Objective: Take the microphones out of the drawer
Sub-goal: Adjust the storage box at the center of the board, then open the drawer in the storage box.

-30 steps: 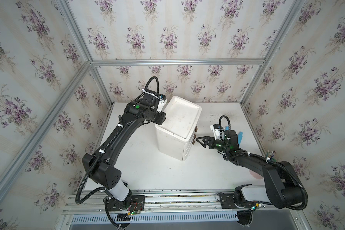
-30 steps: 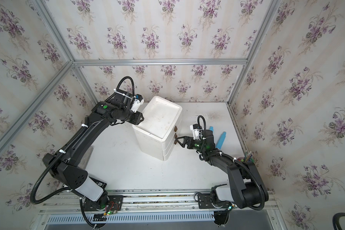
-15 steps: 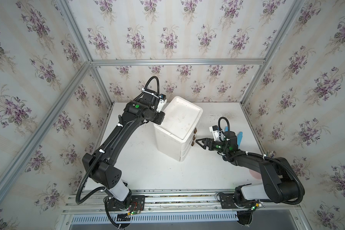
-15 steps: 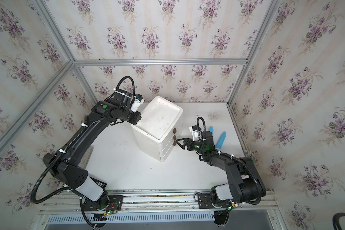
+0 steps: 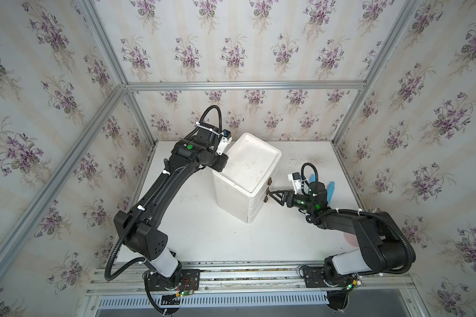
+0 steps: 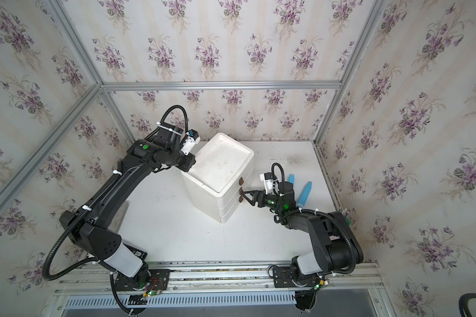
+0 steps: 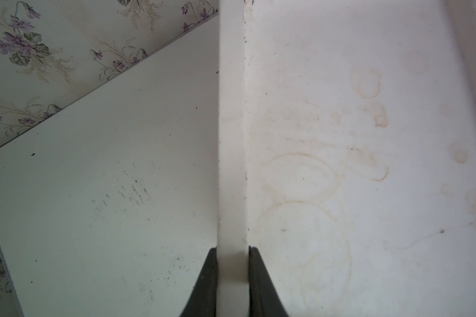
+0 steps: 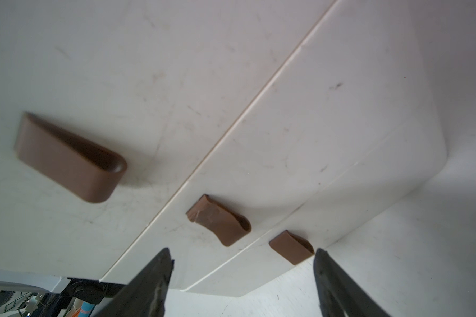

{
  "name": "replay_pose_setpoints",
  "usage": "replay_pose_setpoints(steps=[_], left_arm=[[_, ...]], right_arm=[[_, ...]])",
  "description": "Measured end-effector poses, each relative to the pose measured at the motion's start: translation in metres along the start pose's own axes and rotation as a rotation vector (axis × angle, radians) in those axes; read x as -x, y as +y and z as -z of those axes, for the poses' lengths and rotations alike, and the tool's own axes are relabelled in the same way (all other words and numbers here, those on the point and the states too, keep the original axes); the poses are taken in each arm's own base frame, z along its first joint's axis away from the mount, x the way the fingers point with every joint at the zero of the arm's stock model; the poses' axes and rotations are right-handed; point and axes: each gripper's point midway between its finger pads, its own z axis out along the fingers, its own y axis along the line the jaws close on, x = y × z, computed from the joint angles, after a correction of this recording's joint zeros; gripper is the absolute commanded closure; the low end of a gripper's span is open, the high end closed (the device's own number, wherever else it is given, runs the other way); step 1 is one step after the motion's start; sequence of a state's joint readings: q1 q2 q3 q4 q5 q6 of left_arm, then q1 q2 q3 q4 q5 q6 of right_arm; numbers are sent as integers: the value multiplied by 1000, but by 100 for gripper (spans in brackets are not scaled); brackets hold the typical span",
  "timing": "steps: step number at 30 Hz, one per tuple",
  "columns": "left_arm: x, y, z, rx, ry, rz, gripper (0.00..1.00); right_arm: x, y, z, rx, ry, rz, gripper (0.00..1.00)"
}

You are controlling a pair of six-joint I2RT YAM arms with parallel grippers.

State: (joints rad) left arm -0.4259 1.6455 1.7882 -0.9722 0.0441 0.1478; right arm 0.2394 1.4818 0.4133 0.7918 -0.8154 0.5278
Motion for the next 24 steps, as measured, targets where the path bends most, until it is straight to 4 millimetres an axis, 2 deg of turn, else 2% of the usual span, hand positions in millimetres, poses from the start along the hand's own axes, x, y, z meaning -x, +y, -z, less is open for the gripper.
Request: replay_pose_setpoints(steps=[2,8,12,22,24], left_arm=[[1,-1,-1,-5,-5,-2,86],[4,-2,-4,-12,-19,-8,86],[5,-2,-5,-17,-29,-9,85],[6,-3,-5,-19,-34,-10,84],[6,-3,-6,-19,-35,-10,84]], right_arm=[[1,0,-2,15,-1,-11,35],[1,2,-8,62,-6,-30,45],[3,8,-10,101,-12,-30,56],[1,13,-17,157,-10,-56,58],[-3,12,-17,165,-7,-68,56]])
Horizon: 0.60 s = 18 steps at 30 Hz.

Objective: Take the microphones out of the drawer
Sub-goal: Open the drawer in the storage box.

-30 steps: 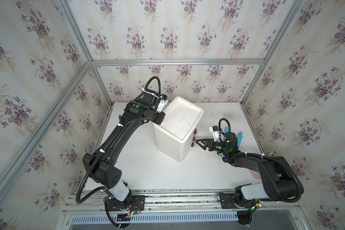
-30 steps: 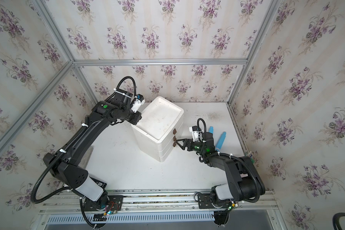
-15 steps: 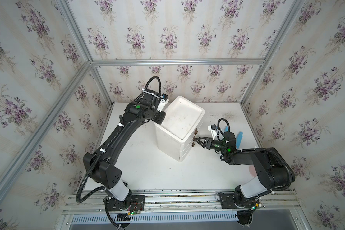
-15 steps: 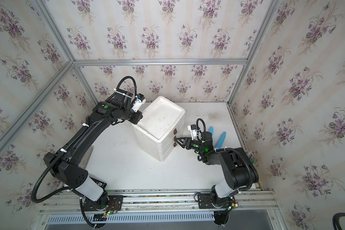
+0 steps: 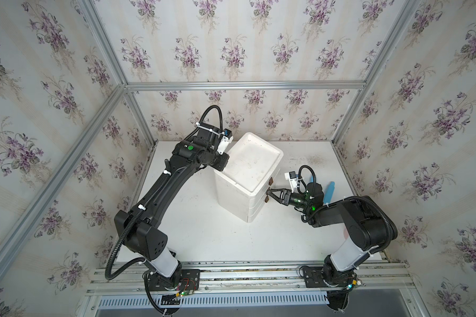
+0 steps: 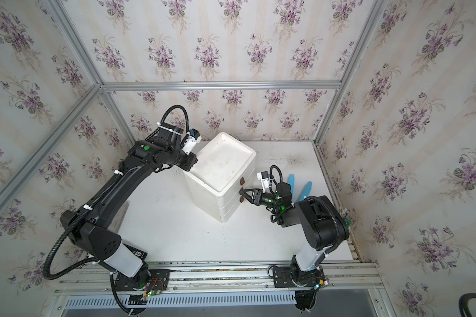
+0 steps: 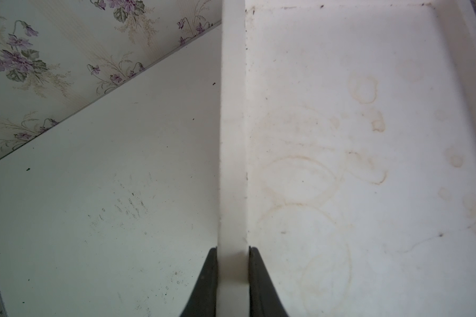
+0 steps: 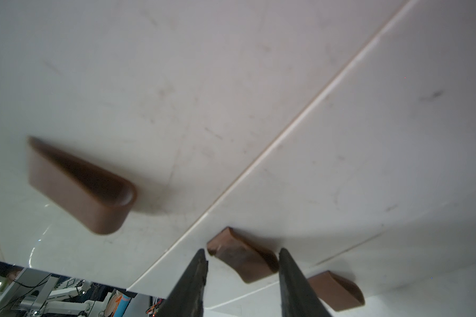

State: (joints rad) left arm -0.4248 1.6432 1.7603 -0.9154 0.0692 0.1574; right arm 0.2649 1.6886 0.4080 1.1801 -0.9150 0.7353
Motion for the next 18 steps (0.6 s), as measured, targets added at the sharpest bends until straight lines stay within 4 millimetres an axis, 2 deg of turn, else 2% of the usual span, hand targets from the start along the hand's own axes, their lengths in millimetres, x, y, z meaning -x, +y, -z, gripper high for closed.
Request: replay_pose_setpoints(steps=[5,12,18], left_arm=[[0,0,0,-1,-1,1,84],[0,0,0,-1,-4,0,83],[0,0,0,0,-6,0,82]], right_arm=[[-8,-2,0,14,8,-15,57],[-4,-1,-1,37,-11,-1,64],[0,1,-1,36,-25,8,80]])
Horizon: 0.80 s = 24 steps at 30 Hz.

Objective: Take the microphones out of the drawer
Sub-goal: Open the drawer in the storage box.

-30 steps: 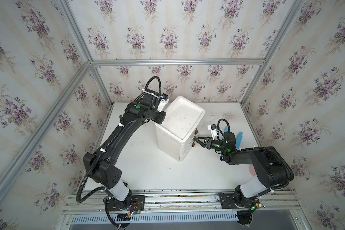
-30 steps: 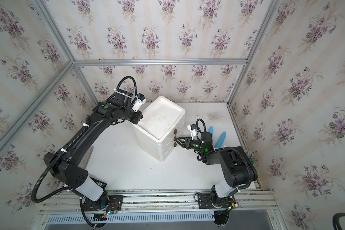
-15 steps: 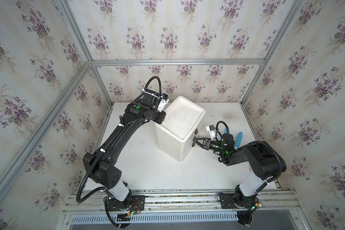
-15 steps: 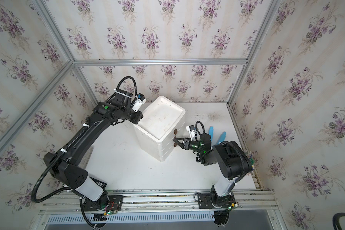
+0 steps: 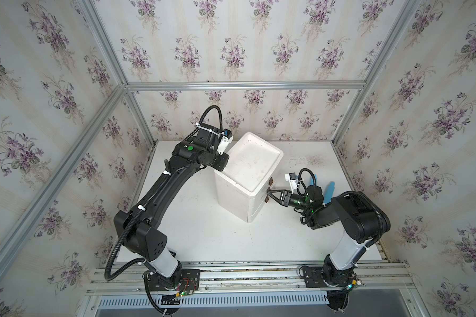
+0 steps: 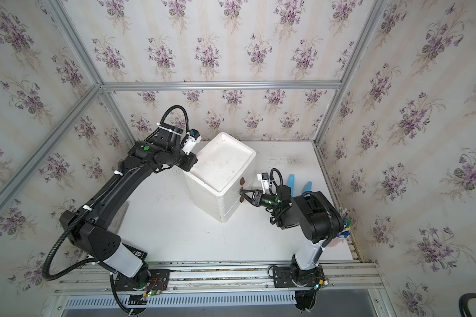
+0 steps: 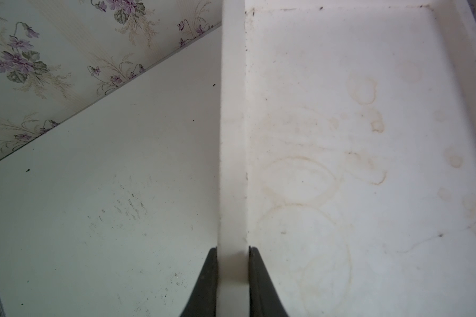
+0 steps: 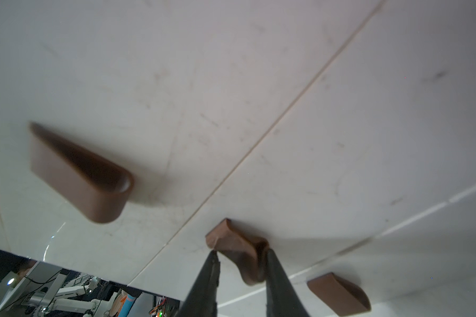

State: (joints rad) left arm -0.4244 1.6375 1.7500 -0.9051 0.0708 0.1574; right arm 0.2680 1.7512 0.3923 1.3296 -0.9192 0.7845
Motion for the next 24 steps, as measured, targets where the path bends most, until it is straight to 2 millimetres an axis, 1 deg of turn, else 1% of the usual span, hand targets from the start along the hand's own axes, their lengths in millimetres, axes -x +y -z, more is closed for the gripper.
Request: replay_pose_setpoints(steps=[1,4,6,12,24], left_arm=[[0,0,0,0,0,0,82],[0,0,0,0,0,0,82],[0,0,0,0,0,0,82],[0,0,0,1,1,0,83],[1,1,-1,8,1,-1,83]], right_arm=[[1,-1,0,-5,-3,-3,81],[1,-2,0,-11,-6,-5,90],[1,-3,1,-16,-8,-8,100],[0,-4,2,-29,-19,-5,100],[-1,-8,24,-128,-47,10,100]])
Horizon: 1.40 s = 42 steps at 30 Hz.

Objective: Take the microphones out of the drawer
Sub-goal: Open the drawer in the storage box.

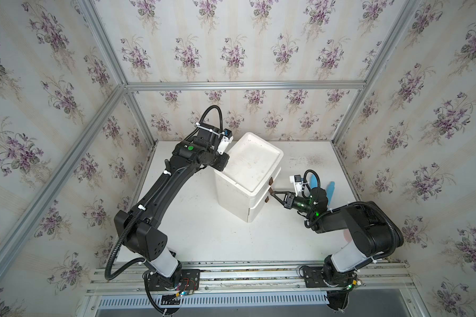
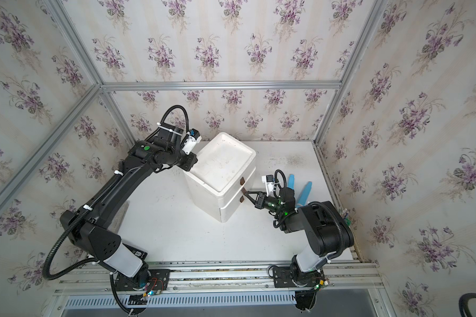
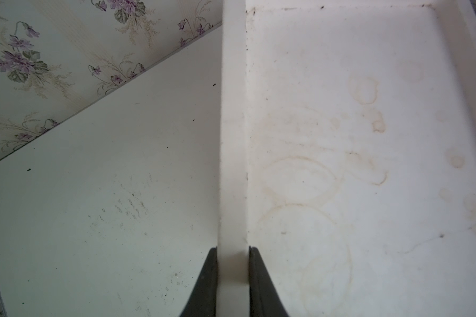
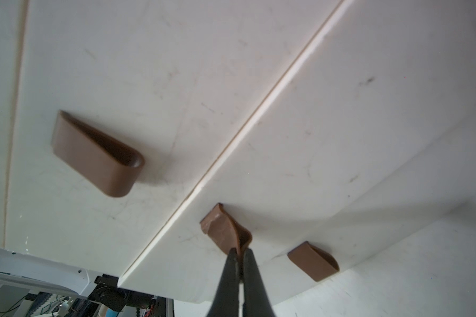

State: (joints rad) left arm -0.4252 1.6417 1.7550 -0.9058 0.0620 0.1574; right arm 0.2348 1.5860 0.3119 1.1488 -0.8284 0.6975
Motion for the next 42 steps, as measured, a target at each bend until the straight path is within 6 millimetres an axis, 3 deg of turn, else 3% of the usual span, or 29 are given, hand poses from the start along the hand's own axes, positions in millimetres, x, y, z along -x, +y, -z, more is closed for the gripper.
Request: replay_pose_setpoints(steps=[8,24,42], left_arm=[[0,0,0,0,0,0,83],[1,0,-1,0,-6,2,83],[-2,8,5,64,2,28,86]], right_arm=[[-4,-5,17,-81,-10,21,100],[6,-13,58,-369,-61,93,100],[12,-24,66,-502,-2,87,100]])
